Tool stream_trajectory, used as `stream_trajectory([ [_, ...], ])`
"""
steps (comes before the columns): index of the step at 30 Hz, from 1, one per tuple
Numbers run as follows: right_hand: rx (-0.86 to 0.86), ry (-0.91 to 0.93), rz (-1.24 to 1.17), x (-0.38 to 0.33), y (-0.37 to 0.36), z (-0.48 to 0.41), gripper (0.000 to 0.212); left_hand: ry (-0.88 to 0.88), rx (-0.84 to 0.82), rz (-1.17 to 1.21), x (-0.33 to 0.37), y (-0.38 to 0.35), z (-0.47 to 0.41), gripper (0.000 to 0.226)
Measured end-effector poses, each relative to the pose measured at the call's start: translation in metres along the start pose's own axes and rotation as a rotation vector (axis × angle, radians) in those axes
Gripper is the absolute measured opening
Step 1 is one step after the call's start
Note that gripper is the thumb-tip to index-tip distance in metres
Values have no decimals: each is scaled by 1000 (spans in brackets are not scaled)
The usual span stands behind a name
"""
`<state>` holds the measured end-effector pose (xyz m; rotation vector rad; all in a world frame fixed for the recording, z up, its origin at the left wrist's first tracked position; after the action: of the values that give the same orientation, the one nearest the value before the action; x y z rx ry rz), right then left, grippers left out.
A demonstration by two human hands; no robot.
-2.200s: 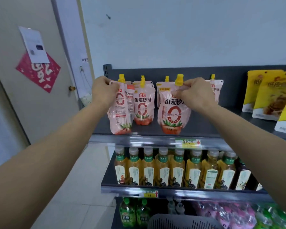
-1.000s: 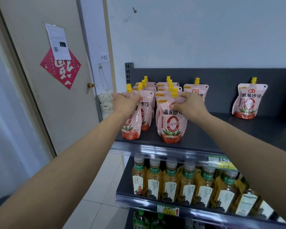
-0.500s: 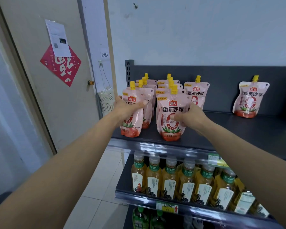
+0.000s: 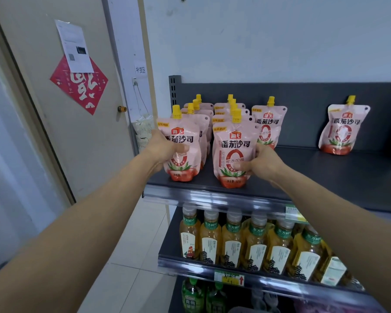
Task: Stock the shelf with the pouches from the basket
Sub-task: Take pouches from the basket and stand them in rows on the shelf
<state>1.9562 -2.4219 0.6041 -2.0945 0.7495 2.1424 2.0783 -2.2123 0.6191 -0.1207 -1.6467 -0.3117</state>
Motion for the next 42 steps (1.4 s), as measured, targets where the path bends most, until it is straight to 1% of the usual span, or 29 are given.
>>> stream_trajectory([
  [3, -1, 16, -23, 2, -3, -1, 51, -35, 16, 21, -8, -5, -3, 71],
  [5, 14, 34, -32, 4, -5, -2, 52, -47, -7, 14, -11, -5, -6, 75],
  [10, 29, 54, -42, 8, -8, -2, 52, -62, -57, -34, -12, -3, -10, 75],
  [19, 31, 74, -40, 6, -19, -3, 51, -26, -106, -73, -12, 2, -19, 70],
  [23, 39, 87, -38, 7, -21, -2, 49, -27, -123, -77, -13, 3, -19, 63],
  [24, 39, 88, -36, 7, -21, -1, 49, -26, -130, -82, -16, 3, -19, 63],
  [28, 35, 47, 17, 11, -20, -2, 50, 0, -161, -108, -25, 8, -14, 77],
  [32, 30, 14, 58, 18, -20, -3, 52, 26, -135, -124, -27, 8, -7, 71],
  [34, 54, 15, 100, 18, -17, 1, 55, 22, -126, -132, -26, 7, -3, 73],
  [36, 98, 36, 175, 15, -12, 10, 56, 1, -48, -143, -21, 9, 4, 78],
  [38, 173, 77, 240, 13, -1, 24, 53, -91, 113, -162, -11, 11, 13, 76],
  [40, 249, 110, 252, 14, 15, 42, 45, -271, 285, -222, 4, 4, 30, 60],
  [41, 272, 121, 260, 17, 24, 52, 42, -367, 333, -230, 11, -3, 40, 50],
  [42, 288, 130, 278, 20, 33, 63, 39, -443, 339, -236, 19, -15, 52, 42],
])
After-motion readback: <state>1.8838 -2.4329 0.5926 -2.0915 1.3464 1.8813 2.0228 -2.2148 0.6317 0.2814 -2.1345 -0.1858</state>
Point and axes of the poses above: each hand's wrist, its own z-axis away from the middle knuckle, its own y-axis out of the back of the hand, x = y × z, the point moved 2 cm from there along -z, towards the middle knuckle, and after that the axes turned 1 degree about -z, right-handed, at the moved point
